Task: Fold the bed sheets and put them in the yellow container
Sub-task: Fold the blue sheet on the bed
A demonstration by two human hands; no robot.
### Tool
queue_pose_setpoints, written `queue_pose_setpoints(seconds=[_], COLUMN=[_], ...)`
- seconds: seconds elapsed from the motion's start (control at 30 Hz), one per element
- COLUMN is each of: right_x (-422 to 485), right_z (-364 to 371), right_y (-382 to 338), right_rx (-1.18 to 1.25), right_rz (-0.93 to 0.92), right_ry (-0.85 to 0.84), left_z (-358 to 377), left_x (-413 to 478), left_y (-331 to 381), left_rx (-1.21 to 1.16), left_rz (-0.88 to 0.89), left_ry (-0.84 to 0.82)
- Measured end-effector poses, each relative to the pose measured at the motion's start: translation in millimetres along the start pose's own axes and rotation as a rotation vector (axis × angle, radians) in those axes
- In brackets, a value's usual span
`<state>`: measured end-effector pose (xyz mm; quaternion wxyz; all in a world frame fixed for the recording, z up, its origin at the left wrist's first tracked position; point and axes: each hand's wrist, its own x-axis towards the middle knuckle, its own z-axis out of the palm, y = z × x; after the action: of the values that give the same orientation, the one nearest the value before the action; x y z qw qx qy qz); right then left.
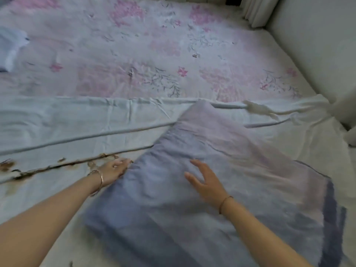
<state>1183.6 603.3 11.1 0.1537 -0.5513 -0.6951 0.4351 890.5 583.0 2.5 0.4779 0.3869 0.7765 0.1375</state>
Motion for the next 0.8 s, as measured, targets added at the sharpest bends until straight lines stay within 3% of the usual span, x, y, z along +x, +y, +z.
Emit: queue_pose_setpoints(seconds=[0.17, 0.23, 0.33, 0.4, 0.47, 0.5, 0.57, 0.63, 0.67, 0.8], right_x=[58.2, 60.5, 68.7, 92.3, 121.3, 129.7, 138.3, 145.0, 152.6, 213.4], right_z=[-3.4, 20.6, 47.7, 35.4, 16.1, 13.5, 30.8, 50.2, 50.0, 7.6], right_y=[-3.1, -10.5, -3.7, 16.7, 30.5, 25.5, 4.8, -8.9, -9.7, -14.8], right_rx=[-0.188, -0.247, -0.493, -0.636, -0.648, -0.646, -0.662, -0.726, -0.804, -0.914], right_rz=[-0.005, -0.186, -0.435, -0.309, -0.003, 0.044, -0.249, -0.599, -0.666, -0.407], right_ry=[-0.042, -0.107, -0.346, -0.282, -0.049, -0.012, -0.098, -0.345, -0.440, -0.431], left_z=[10.7, 14.5, 24.5, 30.6, 36.6, 37.2, 39.6, 39.9, 39.6, 40.2], left_x=[-11.3, -9.5, -8.5, -7.0, -3.8, -1.8, 5.2, 9.2, 10.9, 21.2], left_y=[-41.5, -52.2, -60.4, -64.4, -70.6, -72.3, -78.7, -81.2, -82.0, -88.0], left_rx=[-0.079, -0.121, -0.159, -0.212, -0.234, -0.247, -0.295, -0.331, -0.327, -0.294], left_rz=[-0.030, -0.021, -0.015, -0.038, -0.055, -0.053, -0.057, -0.036, -0.029, -0.012], left_ry=[-0.018, 0.023, 0.132, 0.184, 0.215, 0.222, 0.221, 0.225, 0.223, 0.223])
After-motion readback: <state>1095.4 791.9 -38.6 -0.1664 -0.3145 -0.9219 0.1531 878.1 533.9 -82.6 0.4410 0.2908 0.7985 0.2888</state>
